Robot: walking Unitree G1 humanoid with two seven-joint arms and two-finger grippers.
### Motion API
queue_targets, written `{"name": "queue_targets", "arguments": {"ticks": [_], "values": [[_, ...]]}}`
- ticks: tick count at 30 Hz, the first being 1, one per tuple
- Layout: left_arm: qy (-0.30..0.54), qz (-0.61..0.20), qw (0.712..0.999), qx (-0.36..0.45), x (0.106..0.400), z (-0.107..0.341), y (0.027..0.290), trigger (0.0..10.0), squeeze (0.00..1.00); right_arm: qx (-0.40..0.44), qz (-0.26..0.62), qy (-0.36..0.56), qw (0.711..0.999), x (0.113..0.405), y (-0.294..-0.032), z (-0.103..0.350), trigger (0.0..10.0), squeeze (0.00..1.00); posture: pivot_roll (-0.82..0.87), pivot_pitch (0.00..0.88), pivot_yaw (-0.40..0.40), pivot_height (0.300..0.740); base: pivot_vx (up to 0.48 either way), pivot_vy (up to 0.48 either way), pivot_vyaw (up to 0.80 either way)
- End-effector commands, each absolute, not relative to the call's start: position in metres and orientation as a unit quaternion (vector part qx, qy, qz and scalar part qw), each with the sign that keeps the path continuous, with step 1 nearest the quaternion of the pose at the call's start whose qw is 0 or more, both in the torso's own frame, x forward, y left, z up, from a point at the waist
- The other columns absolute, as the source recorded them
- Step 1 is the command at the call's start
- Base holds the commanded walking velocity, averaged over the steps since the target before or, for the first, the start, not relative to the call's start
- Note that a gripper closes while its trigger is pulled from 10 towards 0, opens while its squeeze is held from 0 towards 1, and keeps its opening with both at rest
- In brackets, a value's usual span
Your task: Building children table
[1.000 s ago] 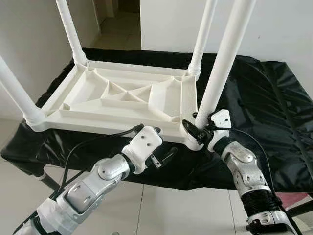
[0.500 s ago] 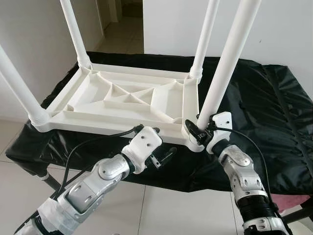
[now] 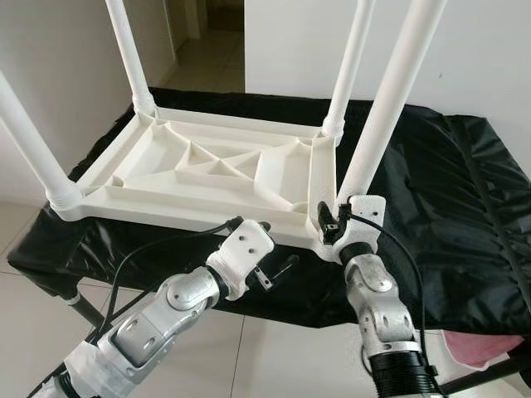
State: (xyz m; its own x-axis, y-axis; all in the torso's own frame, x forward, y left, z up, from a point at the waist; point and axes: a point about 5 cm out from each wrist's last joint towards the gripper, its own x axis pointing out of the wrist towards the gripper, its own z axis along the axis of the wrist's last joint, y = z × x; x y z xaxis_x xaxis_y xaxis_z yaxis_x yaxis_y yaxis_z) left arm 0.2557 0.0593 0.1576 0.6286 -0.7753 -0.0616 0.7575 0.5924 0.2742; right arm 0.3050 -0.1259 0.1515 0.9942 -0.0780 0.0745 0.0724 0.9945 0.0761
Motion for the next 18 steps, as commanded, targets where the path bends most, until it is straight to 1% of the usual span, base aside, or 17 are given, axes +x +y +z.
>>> {"name": "queue_targets", "arguments": {"ticks": [1,4,10,11,13,14,18], "values": [[-0.021,-0.515,0.844,0.145,0.245,0.154,0.053,10.0,0.00,0.073,-0.066,-0.007,0.995,0.300,-0.127,0.142,10.0,0.00,0.00,0.060,-0.011,0.740,0.000,0.000,0.00],[-0.018,-0.517,0.844,0.145,0.243,0.152,0.055,10.0,0.00,0.076,-0.043,-0.011,0.996,0.297,-0.119,0.144,10.0,0.00,-0.01,0.060,-0.010,0.740,0.000,0.000,0.00],[-0.017,-0.518,0.843,0.146,0.244,0.152,0.056,10.0,0.00,0.055,-0.045,-0.017,0.997,0.295,-0.123,0.148,10.0,0.00,-0.02,0.068,-0.012,0.740,0.000,0.000,0.00],[-0.017,-0.518,0.842,0.147,0.244,0.152,0.056,10.0,0.00,0.050,-0.045,-0.019,0.998,0.294,-0.125,0.148,10.0,0.40,-0.02,0.069,-0.011,0.740,0.000,0.000,0.00],[-0.017,-0.518,0.842,0.147,0.244,0.152,0.055,10.0,0.00,0.046,-0.045,-0.021,0.998,0.293,-0.127,0.148,10.0,0.40,-0.02,0.069,-0.011,0.740,0.000,0.000,0.00],[-0.017,-0.519,0.842,0.146,0.244,0.152,0.055,10.0,0.00,0.045,-0.045,-0.020,0.998,0.292,-0.128,0.148,10.0,1.00,-0.02,0.073,-0.010,0.740,0.000,0.000,0.00],[-0.017,-0.520,0.842,0.146,0.244,0.152,0.055,10.0,0.00,0.042,-0.042,-0.023,0.998,0.290,-0.133,0.147,10.0,1.00,-0.03,0.079,-0.006,0.740,0.000,0.000,0.00]]}}
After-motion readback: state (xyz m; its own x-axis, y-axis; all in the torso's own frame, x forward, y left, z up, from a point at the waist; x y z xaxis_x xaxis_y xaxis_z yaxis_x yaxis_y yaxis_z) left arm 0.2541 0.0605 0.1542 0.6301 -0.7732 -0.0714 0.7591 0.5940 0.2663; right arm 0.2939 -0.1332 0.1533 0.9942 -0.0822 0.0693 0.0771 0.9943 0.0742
